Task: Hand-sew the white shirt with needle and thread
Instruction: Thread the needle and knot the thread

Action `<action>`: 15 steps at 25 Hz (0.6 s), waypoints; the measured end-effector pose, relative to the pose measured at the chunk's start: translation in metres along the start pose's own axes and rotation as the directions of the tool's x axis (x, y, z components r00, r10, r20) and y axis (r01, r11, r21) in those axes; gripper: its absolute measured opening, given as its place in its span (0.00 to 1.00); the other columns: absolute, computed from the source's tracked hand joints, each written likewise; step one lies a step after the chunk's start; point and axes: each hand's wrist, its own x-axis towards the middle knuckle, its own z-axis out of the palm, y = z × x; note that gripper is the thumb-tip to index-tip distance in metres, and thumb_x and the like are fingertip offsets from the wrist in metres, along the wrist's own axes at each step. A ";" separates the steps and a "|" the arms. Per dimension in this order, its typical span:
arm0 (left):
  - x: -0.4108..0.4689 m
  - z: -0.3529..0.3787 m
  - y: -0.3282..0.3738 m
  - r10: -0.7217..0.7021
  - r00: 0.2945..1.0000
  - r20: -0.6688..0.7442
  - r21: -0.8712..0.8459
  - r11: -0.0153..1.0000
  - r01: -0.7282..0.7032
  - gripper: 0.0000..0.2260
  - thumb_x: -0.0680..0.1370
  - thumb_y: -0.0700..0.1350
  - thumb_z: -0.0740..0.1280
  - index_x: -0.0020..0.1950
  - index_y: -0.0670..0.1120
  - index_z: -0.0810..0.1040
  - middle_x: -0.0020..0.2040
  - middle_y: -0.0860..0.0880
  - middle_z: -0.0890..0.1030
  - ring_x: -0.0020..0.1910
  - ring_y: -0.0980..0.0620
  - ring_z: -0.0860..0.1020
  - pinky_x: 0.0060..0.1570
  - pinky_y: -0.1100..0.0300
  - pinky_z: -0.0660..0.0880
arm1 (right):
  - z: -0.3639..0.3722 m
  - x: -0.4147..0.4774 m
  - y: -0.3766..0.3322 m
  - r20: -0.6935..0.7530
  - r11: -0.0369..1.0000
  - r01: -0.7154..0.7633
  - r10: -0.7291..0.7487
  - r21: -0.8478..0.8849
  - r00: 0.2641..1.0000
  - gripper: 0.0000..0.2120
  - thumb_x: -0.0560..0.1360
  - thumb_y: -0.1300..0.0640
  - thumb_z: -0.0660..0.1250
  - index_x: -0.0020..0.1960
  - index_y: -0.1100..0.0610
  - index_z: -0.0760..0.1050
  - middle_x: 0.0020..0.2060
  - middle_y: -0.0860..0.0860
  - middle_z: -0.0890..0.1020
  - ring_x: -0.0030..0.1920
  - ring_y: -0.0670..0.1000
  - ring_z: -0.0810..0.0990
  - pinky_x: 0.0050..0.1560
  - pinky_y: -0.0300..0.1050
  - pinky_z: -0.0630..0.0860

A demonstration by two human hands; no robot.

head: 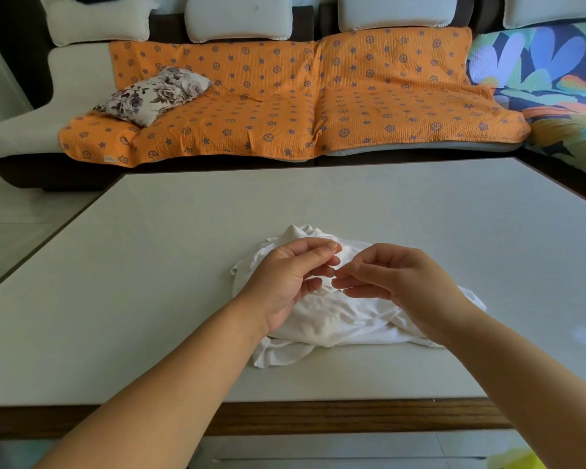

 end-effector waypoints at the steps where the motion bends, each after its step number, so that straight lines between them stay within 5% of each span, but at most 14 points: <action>1: 0.000 0.000 -0.001 0.007 1.000 -0.002 0.013 1.000 -0.007 0.07 0.78 0.41 0.68 0.42 0.49 0.84 0.37 0.53 0.83 0.36 0.58 0.79 0.40 0.63 0.70 | -0.001 0.000 -0.001 0.015 0.999 -0.026 0.027 -0.018 1.000 0.06 0.77 0.65 0.66 0.48 0.68 0.79 0.45 0.59 0.86 0.49 0.55 0.85 0.55 0.49 0.80; 4: 0.000 0.000 -0.002 0.033 0.999 -0.002 0.080 0.996 -0.032 0.09 0.77 0.41 0.69 0.40 0.51 0.85 0.37 0.53 0.83 0.36 0.58 0.79 0.40 0.63 0.70 | -0.002 -0.001 -0.008 -0.043 0.970 -0.071 0.062 -0.234 0.997 0.06 0.77 0.60 0.67 0.48 0.62 0.81 0.46 0.54 0.86 0.43 0.50 0.86 0.45 0.46 0.82; 7: -0.002 0.000 -0.003 0.058 0.998 -0.004 0.166 0.984 -0.057 0.08 0.77 0.43 0.70 0.40 0.52 0.84 0.36 0.54 0.82 0.36 0.59 0.78 0.41 0.63 0.71 | -0.001 -0.003 -0.015 -0.216 0.937 0.044 -0.125 -0.346 0.968 0.06 0.77 0.56 0.66 0.48 0.51 0.82 0.38 0.43 0.85 0.30 0.43 0.82 0.30 0.35 0.74; 9: -0.004 0.001 -0.003 0.071 0.997 -0.001 0.219 0.973 -0.069 0.06 0.76 0.46 0.71 0.40 0.52 0.84 0.36 0.55 0.82 0.35 0.60 0.77 0.42 0.64 0.71 | 0.001 -0.004 -0.016 -0.198 0.938 0.100 -0.173 -0.332 0.965 0.04 0.76 0.54 0.69 0.48 0.48 0.82 0.30 0.38 0.82 0.25 0.40 0.77 0.28 0.31 0.70; 15: -0.006 0.004 -0.005 0.066 0.998 0.022 0.289 0.955 -0.070 0.07 0.75 0.50 0.71 0.46 0.47 0.84 0.36 0.55 0.81 0.36 0.60 0.77 0.43 0.65 0.73 | 0.009 0.002 -0.007 -0.190 0.962 0.093 -0.144 -0.257 0.971 0.04 0.75 0.58 0.71 0.44 0.55 0.84 0.35 0.49 0.85 0.31 0.45 0.81 0.30 0.37 0.73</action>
